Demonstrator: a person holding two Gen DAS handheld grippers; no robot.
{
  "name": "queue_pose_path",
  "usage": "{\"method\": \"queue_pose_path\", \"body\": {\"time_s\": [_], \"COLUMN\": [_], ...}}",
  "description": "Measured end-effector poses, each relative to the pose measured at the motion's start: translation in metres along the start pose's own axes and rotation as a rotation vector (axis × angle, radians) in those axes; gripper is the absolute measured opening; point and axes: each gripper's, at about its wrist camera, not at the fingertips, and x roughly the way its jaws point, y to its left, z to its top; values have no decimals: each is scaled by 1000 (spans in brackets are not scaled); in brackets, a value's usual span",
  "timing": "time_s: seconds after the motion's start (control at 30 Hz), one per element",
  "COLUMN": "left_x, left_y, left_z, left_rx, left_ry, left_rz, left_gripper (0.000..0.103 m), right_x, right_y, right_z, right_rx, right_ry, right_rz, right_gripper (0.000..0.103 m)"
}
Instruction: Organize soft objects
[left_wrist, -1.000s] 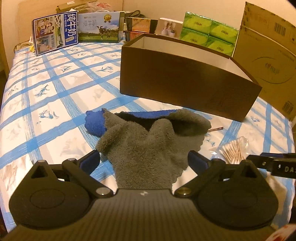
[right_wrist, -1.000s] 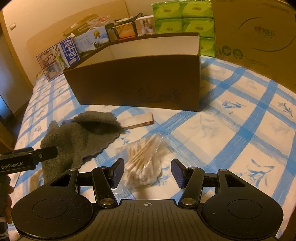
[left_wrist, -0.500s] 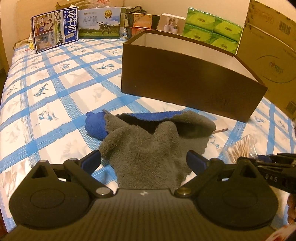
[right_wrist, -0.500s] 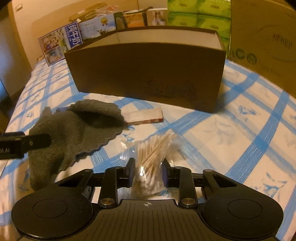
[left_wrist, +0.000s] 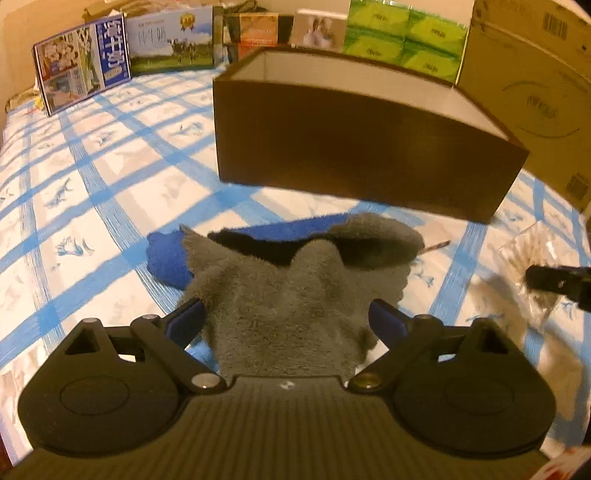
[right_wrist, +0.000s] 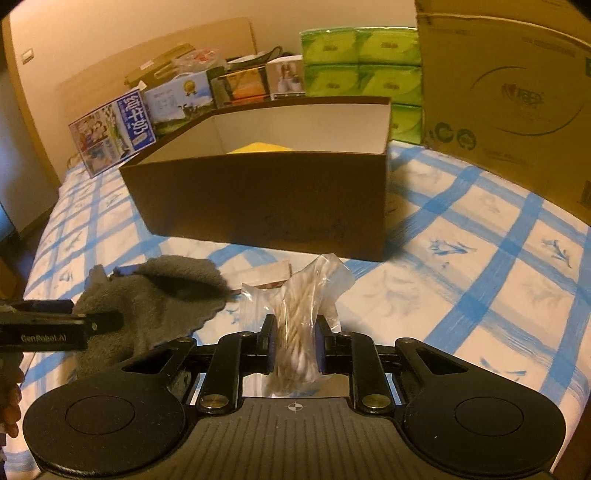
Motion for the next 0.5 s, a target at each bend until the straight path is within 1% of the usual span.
{"method": "queue_pose_path", "body": {"time_s": [0.07,0.13,0.17,0.2,0.23,0.27,0.3,0.33,0.4,0.5], "left_x": [6,10,11,12,12,12,12,11,7,-4], "left_y": [-1,0,1,1,0,0,0,1,5,10], "left_z": [-1,-2,-2,-2,-2,-1,-1,1,3,8], "left_rx": [14,15,16,21,27,35,44,46,30,21], "left_ry": [18,22,24,29,32,34,36,36,31,26], "left_rz": [19,11,5,-4,-6,-6,5,9,-13,-20], "left_gripper": [95,92,84,80,71,56,43,40,28,19], "right_x": [0,-1,-1,-2,-2,-3,-3,-4,-7,-12], "right_y": [-2,-4,-5,-5,-6,-6,-6,-7,-7,-8], "right_z": [1,1,1,2,2,2,2,2,3,5], "right_rx": [6,10,11,12,11,11,11,12,14,12], "right_ry": [0,0,-1,-3,-3,-4,-6,-7,-12,-22], "right_rz": [-2,-5,-6,-8,-8,-8,-9,-9,-5,2], "right_gripper": [20,20,20,20,20,20,20,20,20,20]}}
